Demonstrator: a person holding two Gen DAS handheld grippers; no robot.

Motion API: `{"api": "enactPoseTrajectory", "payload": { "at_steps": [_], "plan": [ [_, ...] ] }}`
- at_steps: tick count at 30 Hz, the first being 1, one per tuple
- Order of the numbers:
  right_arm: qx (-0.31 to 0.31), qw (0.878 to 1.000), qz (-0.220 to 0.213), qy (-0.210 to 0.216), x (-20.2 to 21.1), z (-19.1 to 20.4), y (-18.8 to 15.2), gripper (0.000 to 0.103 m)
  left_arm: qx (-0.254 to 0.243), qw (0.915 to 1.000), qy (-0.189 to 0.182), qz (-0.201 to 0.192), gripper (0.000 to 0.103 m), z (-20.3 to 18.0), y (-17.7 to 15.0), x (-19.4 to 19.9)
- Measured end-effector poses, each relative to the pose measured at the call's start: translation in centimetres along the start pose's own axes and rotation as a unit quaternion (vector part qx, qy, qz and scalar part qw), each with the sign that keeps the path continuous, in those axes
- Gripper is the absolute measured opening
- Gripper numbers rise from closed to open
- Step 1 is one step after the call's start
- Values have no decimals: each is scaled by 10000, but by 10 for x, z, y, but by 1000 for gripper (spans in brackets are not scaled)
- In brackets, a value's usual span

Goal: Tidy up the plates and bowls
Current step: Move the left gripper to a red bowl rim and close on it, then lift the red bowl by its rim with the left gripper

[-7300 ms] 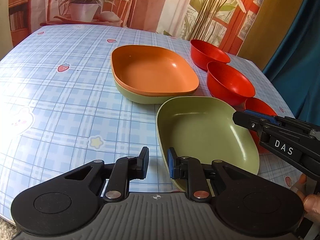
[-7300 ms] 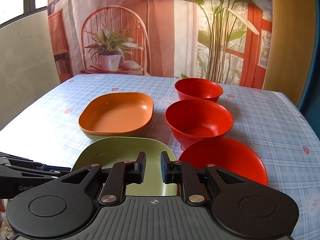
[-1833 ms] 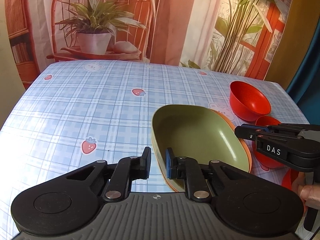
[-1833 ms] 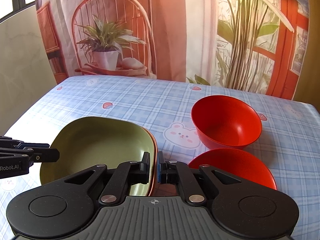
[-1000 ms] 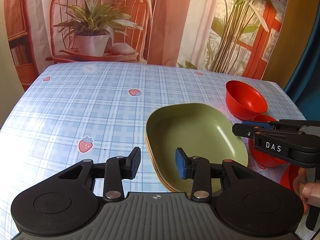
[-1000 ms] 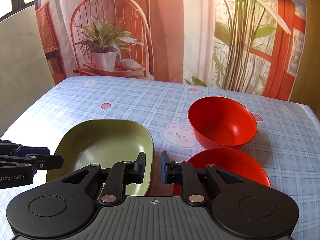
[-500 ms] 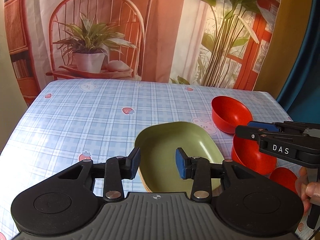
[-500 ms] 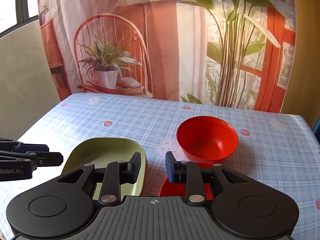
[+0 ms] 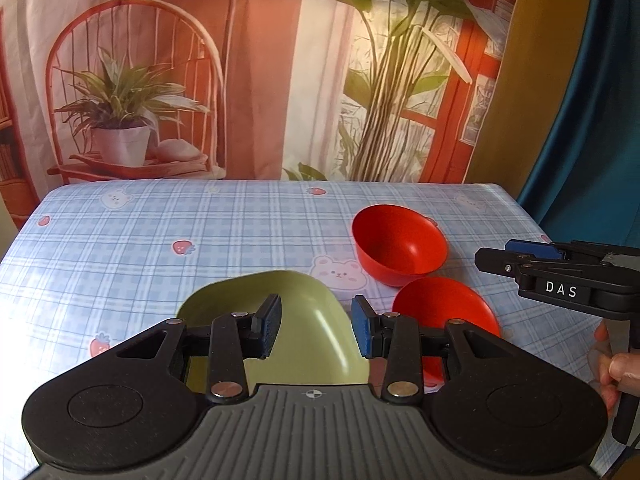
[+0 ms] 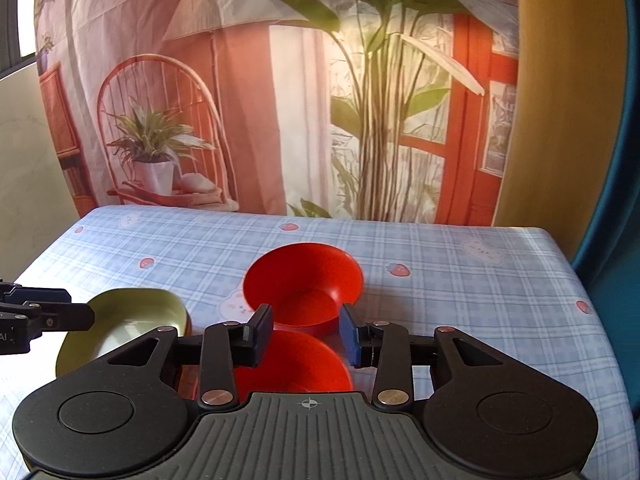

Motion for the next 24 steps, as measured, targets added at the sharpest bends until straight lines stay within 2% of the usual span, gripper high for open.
{"api": "enactPoseTrajectory", "payload": {
  "at_steps": [2, 10, 14, 18, 24],
  "plan": [
    [-31, 10000, -40, 21, 0, -11, 0, 50, -98, 9999, -18, 28, 40, -8, 1, -7],
    [104, 9999, 12, -63, -14, -46, -2, 50, -168, 9997, -85, 147, 40, -32, 13, -36],
    [19, 10000, 57, -8, -26, -60, -4, 50, 20, 9997, -126, 222, 40, -35, 23, -52],
    [-82, 10000, 48, 24, -39, -69, -5, 51, 204, 9992, -158, 298, 40, -34, 33, -69],
    [-249, 9995, 87, 169, -61, -72, -5, 51, 146, 9989, -150, 420, 40, -39, 38, -93]
  ]
}}
Point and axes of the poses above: each gripper's, at about its wrist camera, not at the fingertips, and x roughly against the way its jaws point, z to its left, y to its top, the point moved 6 cm from there along -x, roughly the way its jaws point, and after that the axes turned 14 degrees about x, right-handed, at the moved point
